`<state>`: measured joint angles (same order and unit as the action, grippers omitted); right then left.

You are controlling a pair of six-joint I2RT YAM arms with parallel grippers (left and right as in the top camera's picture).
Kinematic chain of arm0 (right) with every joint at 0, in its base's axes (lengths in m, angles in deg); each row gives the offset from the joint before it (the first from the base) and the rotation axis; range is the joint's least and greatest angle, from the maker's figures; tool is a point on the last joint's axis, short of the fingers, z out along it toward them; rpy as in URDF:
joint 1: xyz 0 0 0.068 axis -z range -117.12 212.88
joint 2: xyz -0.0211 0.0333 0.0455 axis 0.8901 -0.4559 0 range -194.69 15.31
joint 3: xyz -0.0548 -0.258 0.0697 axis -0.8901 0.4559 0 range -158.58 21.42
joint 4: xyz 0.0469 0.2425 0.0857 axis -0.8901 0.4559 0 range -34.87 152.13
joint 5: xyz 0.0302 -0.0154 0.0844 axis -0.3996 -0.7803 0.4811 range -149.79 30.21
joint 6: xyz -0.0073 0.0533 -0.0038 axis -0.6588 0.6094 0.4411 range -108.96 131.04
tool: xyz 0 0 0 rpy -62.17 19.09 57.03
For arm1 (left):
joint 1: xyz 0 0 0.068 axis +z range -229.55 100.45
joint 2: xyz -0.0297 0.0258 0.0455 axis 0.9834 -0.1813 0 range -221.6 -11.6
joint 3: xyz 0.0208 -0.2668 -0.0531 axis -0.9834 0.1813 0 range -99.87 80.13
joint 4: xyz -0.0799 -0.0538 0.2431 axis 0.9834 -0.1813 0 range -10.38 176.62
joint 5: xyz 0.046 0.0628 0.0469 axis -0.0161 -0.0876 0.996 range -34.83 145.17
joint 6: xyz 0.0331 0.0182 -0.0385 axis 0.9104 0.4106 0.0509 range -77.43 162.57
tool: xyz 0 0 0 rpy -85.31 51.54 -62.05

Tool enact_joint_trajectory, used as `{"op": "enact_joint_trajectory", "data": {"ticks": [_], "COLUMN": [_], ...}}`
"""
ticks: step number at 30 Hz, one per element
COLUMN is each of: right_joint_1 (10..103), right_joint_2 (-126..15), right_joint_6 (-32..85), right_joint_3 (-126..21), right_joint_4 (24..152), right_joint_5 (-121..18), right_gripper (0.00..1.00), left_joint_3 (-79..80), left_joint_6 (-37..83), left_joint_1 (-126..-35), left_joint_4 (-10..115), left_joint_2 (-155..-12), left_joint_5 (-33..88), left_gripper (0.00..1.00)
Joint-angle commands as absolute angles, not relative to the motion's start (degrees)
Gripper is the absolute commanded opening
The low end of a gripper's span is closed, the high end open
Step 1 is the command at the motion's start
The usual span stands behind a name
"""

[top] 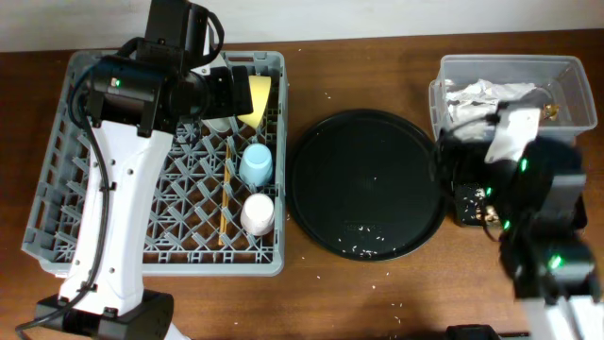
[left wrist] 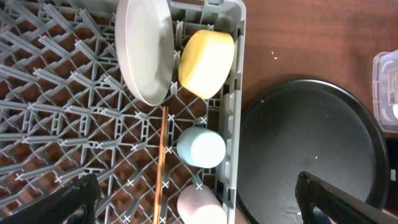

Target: Sort waste into correct bins and load items into the dishwasher rack

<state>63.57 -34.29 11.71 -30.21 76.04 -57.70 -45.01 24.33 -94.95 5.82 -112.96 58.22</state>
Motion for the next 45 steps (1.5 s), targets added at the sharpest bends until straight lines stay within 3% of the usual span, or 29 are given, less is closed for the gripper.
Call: {"op": "enact_joint_trajectory", "data": {"ticks": [1, 7, 11, 15, 34, 41, 45], "right_joint_1": [63.1, 55.8, 55.0, 55.0, 55.0, 55.0, 55.0], "right_joint_2": [-23.4, 2.7, 8.1, 15.1, 15.1, 15.1, 15.1], "right_joint_6": [13.6, 14.5, 14.5, 14.5, 14.5, 14.5, 14.5], "right_joint_3": [-13.2, 13.4, 20.2, 21.1, 21.1, 21.1, 21.1], "right_joint_4": [66.7, 54.2, 50.7, 56.5, 59.8, 59.8, 59.8], "right_joint_5": [-59.4, -63.8, -63.5, -63.0, -61.3, -61.3, -61.3], "right_gripper": [0.98, 0.99, 0.98, 0.99, 0.99, 0.98, 0.98], "left_joint_3": [-45.2, -45.2, -45.2, -45.2, -45.2, -44.4, -29.8], "left_joint_6": [24.2, 24.2, 24.2, 24.2, 24.2, 24.7, 29.9], "left_joint_1": [-94.8, -94.8, -94.8, -94.8, -94.8, -94.7, -92.5], "left_joint_4": [6.0, 6.0, 6.0, 6.0, 6.0, 3.7, 18.3], "left_joint_2": [-113.0, -113.0, -113.0, -113.0, -113.0, -112.3, -102.3], "left_joint_5": [57.7, 57.7, 57.7, 57.7, 57.7, 67.0, 65.6], "left_gripper": [1.00, 1.00, 1.00, 1.00, 1.00, 1.00, 1.00]}}
